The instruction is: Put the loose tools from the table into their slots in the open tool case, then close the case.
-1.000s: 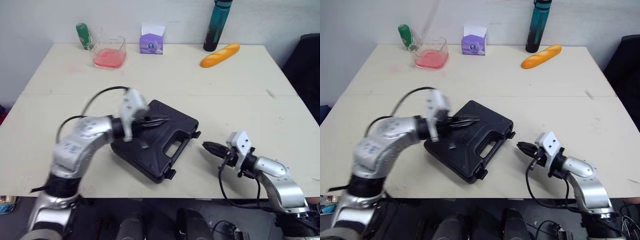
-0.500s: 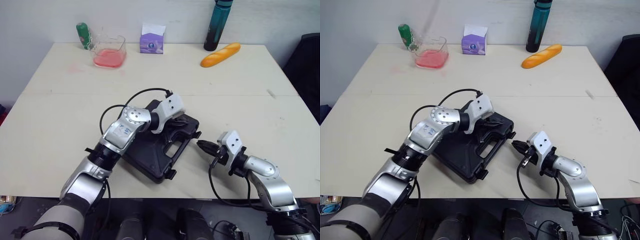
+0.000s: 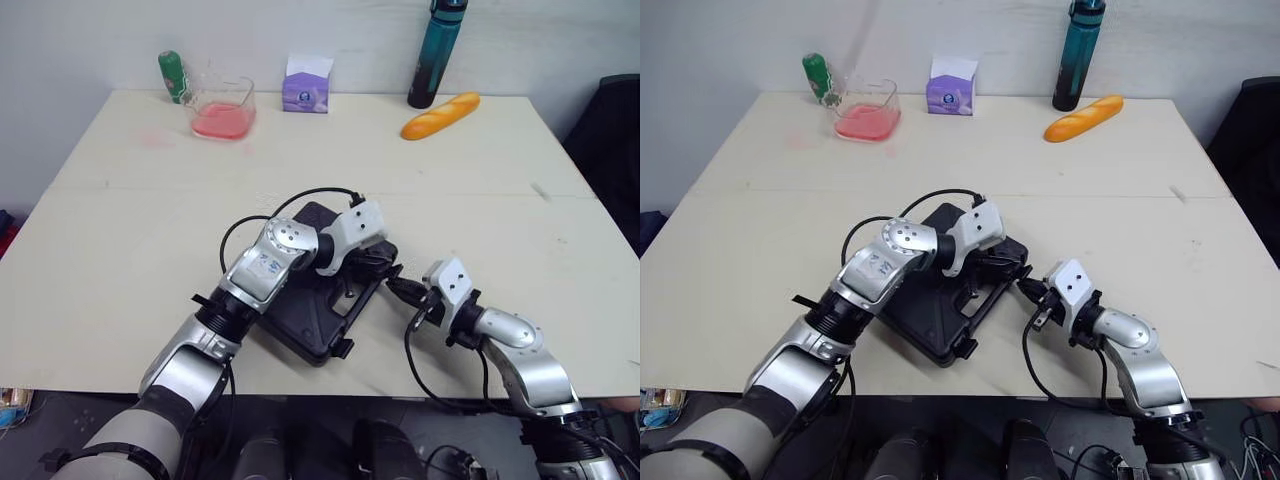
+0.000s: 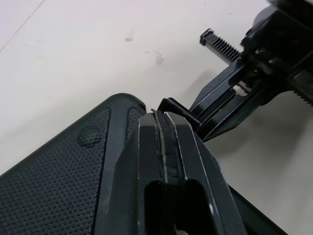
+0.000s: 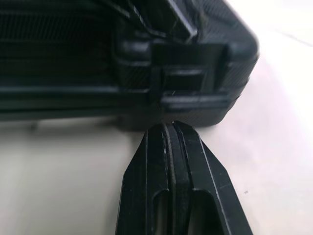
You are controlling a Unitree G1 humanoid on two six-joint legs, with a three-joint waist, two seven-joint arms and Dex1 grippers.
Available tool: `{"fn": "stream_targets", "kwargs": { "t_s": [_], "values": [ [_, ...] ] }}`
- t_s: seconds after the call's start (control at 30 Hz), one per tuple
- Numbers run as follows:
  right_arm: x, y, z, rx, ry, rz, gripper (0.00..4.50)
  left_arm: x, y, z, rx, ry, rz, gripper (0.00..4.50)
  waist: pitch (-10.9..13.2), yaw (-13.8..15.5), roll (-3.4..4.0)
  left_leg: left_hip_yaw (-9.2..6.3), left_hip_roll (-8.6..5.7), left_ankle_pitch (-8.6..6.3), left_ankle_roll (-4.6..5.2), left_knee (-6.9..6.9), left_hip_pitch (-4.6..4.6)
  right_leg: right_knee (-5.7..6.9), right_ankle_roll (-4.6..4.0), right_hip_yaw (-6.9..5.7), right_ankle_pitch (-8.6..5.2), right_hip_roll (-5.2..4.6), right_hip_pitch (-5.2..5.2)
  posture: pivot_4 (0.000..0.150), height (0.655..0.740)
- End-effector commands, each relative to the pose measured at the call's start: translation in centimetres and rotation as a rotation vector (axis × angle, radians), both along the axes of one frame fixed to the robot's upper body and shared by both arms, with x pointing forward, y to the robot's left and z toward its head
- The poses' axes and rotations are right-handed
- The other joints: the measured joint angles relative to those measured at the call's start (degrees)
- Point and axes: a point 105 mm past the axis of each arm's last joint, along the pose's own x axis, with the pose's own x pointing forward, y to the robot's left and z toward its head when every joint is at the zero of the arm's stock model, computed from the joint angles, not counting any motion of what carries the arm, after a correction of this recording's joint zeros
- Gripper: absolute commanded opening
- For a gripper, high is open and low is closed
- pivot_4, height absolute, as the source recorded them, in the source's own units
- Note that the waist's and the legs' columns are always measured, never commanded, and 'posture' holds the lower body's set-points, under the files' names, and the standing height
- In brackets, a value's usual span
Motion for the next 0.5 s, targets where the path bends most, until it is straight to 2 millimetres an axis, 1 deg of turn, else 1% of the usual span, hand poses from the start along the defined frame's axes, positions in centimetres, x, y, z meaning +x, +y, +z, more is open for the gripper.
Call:
{"fn": "stream_targets", "kwargs": {
  "t_s": [0.03, 0.17, 0.27, 0.43, 0.5],
  "values": [
    [0.3, -0.2, 0.9, 0.008, -0.032, -0.008, 0.07, 1.1, 3.6, -6.2, 0.149, 0.160, 0.194, 0.00, -0.1, -0.1, -0.07, 0.00, 0.03, 0.00, 0.00, 0.00, 0.02, 0.01, 0.00, 0.00, 0.00, 0.00, 0.02, 0.150, 0.7400],
    [0.4, -0.2, 0.9, 0.004, -0.033, -0.007, 0.07, 1.8, 3.7, -5.1, 0.107, 0.121, 0.226, 0.00, -0.1, -0.2, -0.07, 0.01, 0.10, -0.07, 0.04, -0.13, 0.50, -0.11, -0.03, -0.02, -0.02, 0.00, 0.51, 0.150, 0.7400],
    [0.6, -0.1, 1.1, 0.005, -0.037, -0.005, 0.07, 1.9, 4.0, -4.8, 0.114, 0.119, 0.228, 0.00, -0.1, -0.2, -0.07, 0.01, 0.17, -0.13, 0.02, -0.15, 0.62, -0.16, -0.07, -0.06, -0.04, 0.00, 0.64, 0.150, 0.7400],
    [1.0, 0.3, 1.3, 0.005, -0.046, 0.003, 0.07, 0.6, 4.1, -5.6, 0.169, 0.153, 0.150, 0.00, -0.1, -0.3, -0.06, 0.03, 0.24, -0.15, -0.04, -0.15, 0.64, -0.14, -0.11, -0.08, -0.06, 0.02, 0.63, 0.150, 0.7400],
    [1.1, 0.4, 1.5, 0.004, -0.051, 0.004, 0.07, 0.6, 4.6, -6.2, 0.202, 0.146, 0.161, 0.00, -0.1, -0.3, -0.04, 0.03, 0.26, -0.15, -0.05, -0.16, 0.64, -0.14, -0.12, -0.11, -0.07, 0.03, 0.63, 0.150, 0.7400]
  ]
}}
